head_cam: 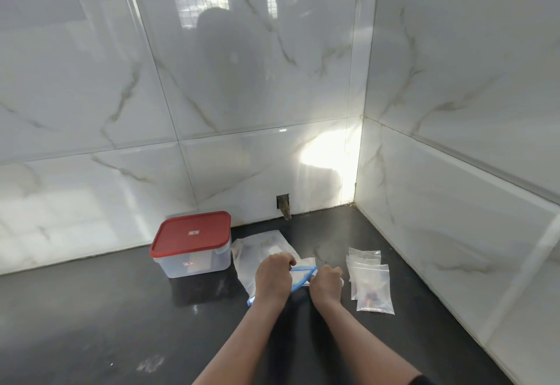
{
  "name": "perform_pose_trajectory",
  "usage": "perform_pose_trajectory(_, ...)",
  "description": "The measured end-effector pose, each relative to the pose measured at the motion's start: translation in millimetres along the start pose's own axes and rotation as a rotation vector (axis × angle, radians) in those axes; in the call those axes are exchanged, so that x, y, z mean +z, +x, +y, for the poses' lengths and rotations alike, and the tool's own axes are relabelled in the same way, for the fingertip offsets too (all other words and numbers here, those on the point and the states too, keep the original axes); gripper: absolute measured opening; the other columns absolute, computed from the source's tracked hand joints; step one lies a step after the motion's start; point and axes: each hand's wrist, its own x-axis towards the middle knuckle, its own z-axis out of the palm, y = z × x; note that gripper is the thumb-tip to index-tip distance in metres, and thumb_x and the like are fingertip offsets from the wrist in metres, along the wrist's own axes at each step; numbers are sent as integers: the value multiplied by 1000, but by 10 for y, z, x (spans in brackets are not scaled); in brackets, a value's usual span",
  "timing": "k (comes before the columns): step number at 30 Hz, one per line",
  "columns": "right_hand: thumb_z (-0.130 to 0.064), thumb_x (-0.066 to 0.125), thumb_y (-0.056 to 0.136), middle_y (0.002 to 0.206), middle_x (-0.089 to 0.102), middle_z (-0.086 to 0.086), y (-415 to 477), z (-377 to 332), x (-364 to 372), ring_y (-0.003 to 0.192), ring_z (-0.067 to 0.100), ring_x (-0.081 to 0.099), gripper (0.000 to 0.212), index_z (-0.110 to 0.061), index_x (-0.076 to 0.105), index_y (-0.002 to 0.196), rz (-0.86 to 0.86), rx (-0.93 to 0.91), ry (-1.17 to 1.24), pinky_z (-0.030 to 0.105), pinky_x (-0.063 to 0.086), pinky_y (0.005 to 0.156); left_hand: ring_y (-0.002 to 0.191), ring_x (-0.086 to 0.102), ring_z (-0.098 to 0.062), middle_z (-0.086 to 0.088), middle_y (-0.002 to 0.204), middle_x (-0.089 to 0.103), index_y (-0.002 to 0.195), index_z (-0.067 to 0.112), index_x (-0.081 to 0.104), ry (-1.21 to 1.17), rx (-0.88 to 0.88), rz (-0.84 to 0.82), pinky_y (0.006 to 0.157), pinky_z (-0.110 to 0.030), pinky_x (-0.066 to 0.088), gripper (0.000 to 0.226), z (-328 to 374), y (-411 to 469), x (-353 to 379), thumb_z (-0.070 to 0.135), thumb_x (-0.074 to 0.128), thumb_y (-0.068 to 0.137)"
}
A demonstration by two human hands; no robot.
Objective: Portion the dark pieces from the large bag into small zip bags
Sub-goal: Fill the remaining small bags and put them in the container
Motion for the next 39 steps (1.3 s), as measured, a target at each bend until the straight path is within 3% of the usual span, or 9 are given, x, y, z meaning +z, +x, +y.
perform_pose_trajectory(7,-18,53,95,125,46,12,34,-41,88,114,28,54,31,-5,57,123,3,49,-69,30,45,96,100,62,-21,-2,110,66,108,17,66,84,-112,-18,82,-28,49,32,-202,45,-87,2,47,87)
perform_pose_trajectory(13,-10,50,92,119,62,15,122,-17,54,112,31,59,26,-2,61,114,-30,49,3,31,48,86,96,63,-21,-4,105,68,102,15,68,67,-200,-83,83,-30,52,22,-204,64,-125,8,53,88)
perform_pose_trajectory(18,-14,58,89,88,67,13,142,-78,-73,76,23,57,11,-9,59,80,17,-67,206,27,41,68,89,64,-19,-4,98,70,96,13,71,-80,-184,-91,72,-24,47,19,-30,74,-122,13,56,84)
perform_pose_trajectory(22,-14,64,86,71,62,5,114,-162,-293,70,23,64,12,-5,63,78,59,-209,406,35,58,69,75,60,-13,-7,91,71,91,8,71,-289,-164,-38,64,-17,41,20,116,113,-147,21,55,89)
perform_pose_trajectory(24,-12,66,86,70,61,3,79,-213,-440,69,23,65,11,-8,62,77,47,-273,500,37,60,71,72,59,-13,-9,87,71,89,6,70,-427,-174,-10,59,-15,39,25,188,134,-187,23,52,92)
perform_pose_trajectory(28,-18,69,84,69,67,-1,-37,-305,-649,68,17,66,16,-21,62,70,35,-451,513,32,57,67,67,62,-12,-3,75,69,87,9,67,-745,-236,12,75,-28,53,34,276,169,-258,38,52,94)
perform_pose_trajectory(30,-18,69,84,72,70,-2,-129,-339,-710,69,15,67,12,-21,66,73,5,-505,510,29,56,68,63,61,-10,-2,70,66,83,8,66,-926,-279,0,65,-21,53,36,297,155,-285,40,52,93)
perform_pose_trajectory(36,-7,70,80,73,71,-9,-281,-346,-756,68,1,67,19,-23,66,73,-83,-499,593,21,57,70,62,57,-9,0,68,61,78,15,60,-974,-235,-11,60,-16,48,30,276,73,-307,31,46,98)
perform_pose_trajectory(39,-5,73,78,81,75,3,-348,-336,-760,76,13,71,19,-22,66,70,-158,-443,675,28,59,74,64,57,-9,0,68,60,80,14,61,-968,-236,-21,62,-17,49,27,223,32,-290,23,43,99)
